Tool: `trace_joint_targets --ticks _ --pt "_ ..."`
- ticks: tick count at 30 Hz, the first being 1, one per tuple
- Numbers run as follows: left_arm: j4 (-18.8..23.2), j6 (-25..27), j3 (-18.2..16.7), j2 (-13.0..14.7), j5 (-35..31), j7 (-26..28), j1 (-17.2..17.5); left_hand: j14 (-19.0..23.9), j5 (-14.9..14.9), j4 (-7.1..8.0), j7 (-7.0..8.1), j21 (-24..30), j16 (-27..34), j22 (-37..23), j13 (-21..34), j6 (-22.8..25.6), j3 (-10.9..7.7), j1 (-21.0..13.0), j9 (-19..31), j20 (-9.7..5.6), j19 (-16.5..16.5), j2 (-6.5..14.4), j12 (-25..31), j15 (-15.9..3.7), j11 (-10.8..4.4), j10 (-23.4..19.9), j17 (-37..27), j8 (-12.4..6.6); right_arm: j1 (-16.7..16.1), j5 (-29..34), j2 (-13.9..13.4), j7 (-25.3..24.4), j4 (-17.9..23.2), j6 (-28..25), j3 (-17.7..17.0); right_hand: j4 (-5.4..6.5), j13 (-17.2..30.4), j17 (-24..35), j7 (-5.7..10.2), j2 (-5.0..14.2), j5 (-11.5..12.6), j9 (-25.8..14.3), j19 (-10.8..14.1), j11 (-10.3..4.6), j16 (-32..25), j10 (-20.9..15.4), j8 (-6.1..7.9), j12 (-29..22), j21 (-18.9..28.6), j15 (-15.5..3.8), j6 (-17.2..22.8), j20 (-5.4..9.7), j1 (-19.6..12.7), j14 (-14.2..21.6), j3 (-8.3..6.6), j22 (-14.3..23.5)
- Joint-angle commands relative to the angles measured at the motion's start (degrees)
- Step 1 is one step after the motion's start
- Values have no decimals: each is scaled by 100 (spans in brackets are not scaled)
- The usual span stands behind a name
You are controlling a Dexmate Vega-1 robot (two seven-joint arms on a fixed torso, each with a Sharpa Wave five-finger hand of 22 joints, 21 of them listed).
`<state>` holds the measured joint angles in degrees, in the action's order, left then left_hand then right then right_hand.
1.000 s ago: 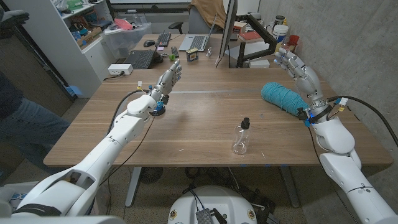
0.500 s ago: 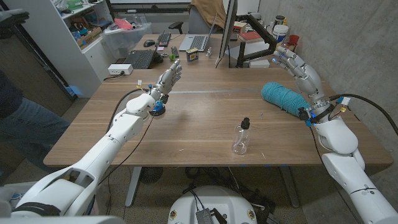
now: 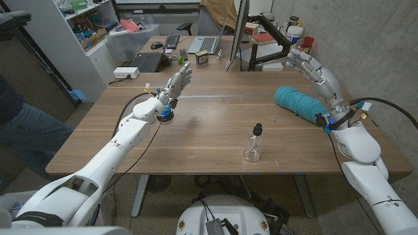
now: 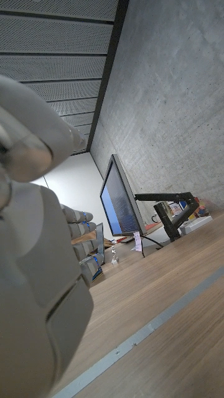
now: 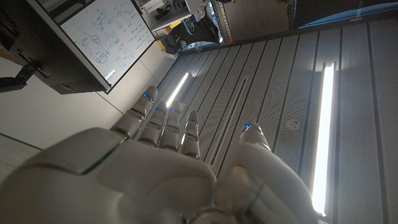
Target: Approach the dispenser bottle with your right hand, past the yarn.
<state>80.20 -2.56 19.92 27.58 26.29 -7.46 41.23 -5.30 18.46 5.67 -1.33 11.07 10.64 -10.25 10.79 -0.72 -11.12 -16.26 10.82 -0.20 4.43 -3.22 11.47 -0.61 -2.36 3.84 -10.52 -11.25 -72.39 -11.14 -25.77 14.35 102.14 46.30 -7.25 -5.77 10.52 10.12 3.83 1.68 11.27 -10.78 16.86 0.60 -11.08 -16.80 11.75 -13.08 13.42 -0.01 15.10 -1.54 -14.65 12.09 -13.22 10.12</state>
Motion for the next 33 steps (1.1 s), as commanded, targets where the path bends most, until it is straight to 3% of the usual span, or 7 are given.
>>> trace_joint_targets --ticks 1,12,33 --pt "9 40 28 -5 -13 -1 3 -40 25 5 -19 48 21 -16 15 92 29 -16 5 32 26 25 18 14 -29 18 -17 -39 -106 100 98 -26 94 105 -67 -21 13 19 124 -38 32 -25 52 -135 4 -3 32 20 -21 54 53 -92 -27 82 24 16" --pt "3 70 46 -11 -24 -15 -3 -44 24 5 -14 48 20 -16 15 103 40 -19 5 32 27 29 20 7 -26 13 -18 -41 -180 129 168 -31 139 198 -92 -42 10 13 194 -6 38 -24 109 -286 -20 20 25 41 -46 272 104 -222 -67 241 10 16" --pt "-21 135 142 -15 -109 -84 -115 -49 24 5 -10 47 19 -17 15 121 68 -29 5 38 33 40 20 24 -7 13 -17 -42 -183 -113 197 192 103 675 91 -64 9 11 267 10 39 -22 214 -396 -29 8 23 48 -55 346 179 -295 -100 404 6 19"
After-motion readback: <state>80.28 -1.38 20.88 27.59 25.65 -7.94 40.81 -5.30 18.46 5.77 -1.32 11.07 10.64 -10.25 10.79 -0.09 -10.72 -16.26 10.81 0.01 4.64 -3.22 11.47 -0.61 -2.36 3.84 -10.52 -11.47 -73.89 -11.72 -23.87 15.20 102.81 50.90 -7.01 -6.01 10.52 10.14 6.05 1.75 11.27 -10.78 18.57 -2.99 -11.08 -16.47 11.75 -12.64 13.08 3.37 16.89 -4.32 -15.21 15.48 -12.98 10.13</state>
